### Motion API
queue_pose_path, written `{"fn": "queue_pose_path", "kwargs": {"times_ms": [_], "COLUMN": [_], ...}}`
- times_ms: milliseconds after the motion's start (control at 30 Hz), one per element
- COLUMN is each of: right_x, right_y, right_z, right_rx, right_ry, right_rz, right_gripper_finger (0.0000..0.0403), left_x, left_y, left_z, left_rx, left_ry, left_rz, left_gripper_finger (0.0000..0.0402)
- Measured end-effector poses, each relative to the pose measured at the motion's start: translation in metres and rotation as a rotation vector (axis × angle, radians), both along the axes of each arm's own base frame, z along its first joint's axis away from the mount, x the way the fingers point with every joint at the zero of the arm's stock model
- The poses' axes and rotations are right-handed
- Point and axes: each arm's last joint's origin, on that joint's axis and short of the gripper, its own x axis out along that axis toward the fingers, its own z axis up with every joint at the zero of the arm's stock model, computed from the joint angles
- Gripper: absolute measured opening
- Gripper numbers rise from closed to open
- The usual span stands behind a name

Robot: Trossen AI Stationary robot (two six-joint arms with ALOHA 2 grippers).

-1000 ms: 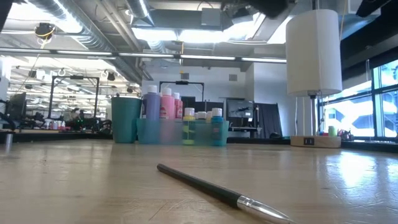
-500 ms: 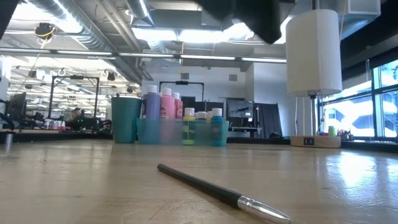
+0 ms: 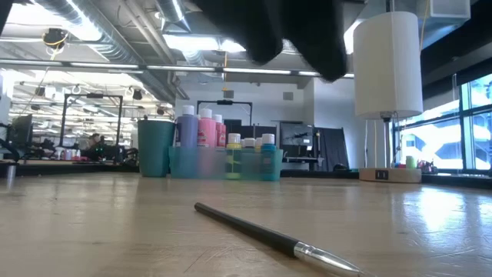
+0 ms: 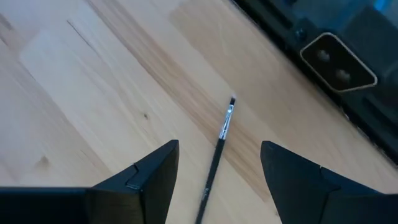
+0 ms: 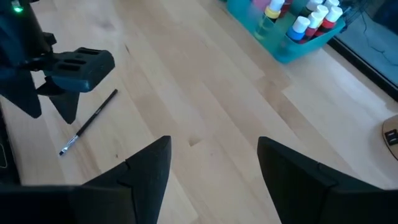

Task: Pick & Place Paint Supplies
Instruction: Put the silver paintbrush into the green cup

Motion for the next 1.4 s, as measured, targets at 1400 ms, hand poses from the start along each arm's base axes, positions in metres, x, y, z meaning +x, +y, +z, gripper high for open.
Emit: {"fn": "queue_pose_path", "kwargs": {"times_ms": [1400], "right_x": [0.138], "right_y": [0.013], "right_z": [-0.048], "right_rx": [0.553], "right_ry": [0.060], "right_rz": [0.287], "right_gripper_finger": [0.0237], "left_x": [-0.136], "left_y": [-0.037], "left_z": [0.134], "left_rx": [0.101], "left_ry": [-0.074], "left_rz": [0.469], "left_gripper_finger": [0.0223]}}
